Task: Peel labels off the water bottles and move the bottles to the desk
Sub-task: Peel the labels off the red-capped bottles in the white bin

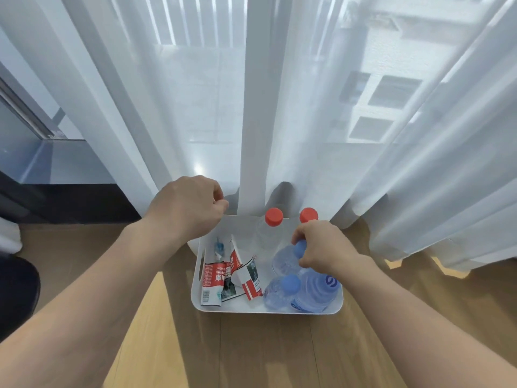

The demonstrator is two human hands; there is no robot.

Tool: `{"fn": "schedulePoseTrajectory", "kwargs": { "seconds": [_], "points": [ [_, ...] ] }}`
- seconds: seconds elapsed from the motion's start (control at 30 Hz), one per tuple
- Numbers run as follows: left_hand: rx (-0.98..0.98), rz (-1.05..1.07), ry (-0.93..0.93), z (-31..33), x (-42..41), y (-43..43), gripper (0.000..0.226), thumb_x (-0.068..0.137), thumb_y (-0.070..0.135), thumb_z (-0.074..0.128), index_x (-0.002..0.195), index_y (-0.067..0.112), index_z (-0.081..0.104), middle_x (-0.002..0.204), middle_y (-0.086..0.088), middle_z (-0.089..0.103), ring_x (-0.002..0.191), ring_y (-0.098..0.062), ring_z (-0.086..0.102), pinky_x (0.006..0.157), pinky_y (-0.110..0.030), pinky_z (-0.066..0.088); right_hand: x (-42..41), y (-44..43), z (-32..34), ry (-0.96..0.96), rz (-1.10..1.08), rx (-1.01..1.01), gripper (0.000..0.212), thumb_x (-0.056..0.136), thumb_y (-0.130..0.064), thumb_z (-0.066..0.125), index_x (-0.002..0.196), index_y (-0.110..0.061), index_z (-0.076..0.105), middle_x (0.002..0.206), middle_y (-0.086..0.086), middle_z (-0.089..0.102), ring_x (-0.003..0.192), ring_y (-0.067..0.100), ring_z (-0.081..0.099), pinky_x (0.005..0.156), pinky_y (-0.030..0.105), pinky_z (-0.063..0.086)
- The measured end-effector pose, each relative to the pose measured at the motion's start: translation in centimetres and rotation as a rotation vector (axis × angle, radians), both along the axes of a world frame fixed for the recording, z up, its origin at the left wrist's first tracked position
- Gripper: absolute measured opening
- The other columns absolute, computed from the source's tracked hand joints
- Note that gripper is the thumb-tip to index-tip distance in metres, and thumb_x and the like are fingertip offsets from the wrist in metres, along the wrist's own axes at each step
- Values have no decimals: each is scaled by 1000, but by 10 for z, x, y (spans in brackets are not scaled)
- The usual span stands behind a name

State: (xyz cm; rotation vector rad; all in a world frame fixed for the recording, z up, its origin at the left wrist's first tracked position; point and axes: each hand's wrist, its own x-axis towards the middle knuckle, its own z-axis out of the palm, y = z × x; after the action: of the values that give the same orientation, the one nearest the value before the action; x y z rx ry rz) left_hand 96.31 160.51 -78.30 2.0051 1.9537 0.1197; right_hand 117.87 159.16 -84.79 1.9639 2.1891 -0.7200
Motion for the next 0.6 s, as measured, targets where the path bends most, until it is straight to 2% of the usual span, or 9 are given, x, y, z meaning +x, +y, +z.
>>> {"fn": "schedulePoseTrajectory", "kwargs": {
  "seconds": [0.1,0.3,0.4,0.53,0.6],
  "points": [
    [20,-19,10,2,1,-2,28,92,36,47,108,20,64,106,-1,69,97,-21,61,80,-31,46,2,-4,-11,-12,-45,-2,39,78,-1,60,113,-18,64,121,7,60,109,24,58,89,28,45],
    [29,-31,4,2,0,-2,27,93,33,45,108,20,64,108,-2,69,99,-22,61,84,-32,47,5,-6,-25,-10,-76,-40,40,79,-1,62,114,-20,67,122,2,63,112,20,57,94,32,48],
    [27,-43,0,1,2,-1,27,92,33,46,107,20,64,108,-1,69,100,-22,60,84,-31,46,14,0,-19,-3,-83,-32,42,77,-4,64,115,-22,67,119,0,64,107,18,60,90,32,50],
    [22,-47,0,1,5,-2,27,92,34,46,107,21,64,108,0,69,99,-21,60,85,-32,48,35,10,-10,-41,-244,29,45,76,-5,62,117,-26,63,126,-1,59,113,19,57,85,29,47],
    [18,-46,0,1,7,-3,27,91,35,47,107,21,65,107,0,69,98,-21,61,85,-33,49,40,7,-15,-69,-274,-73,55,73,-8,67,125,-23,56,128,1,56,111,21,57,80,30,47]
  ]
}}
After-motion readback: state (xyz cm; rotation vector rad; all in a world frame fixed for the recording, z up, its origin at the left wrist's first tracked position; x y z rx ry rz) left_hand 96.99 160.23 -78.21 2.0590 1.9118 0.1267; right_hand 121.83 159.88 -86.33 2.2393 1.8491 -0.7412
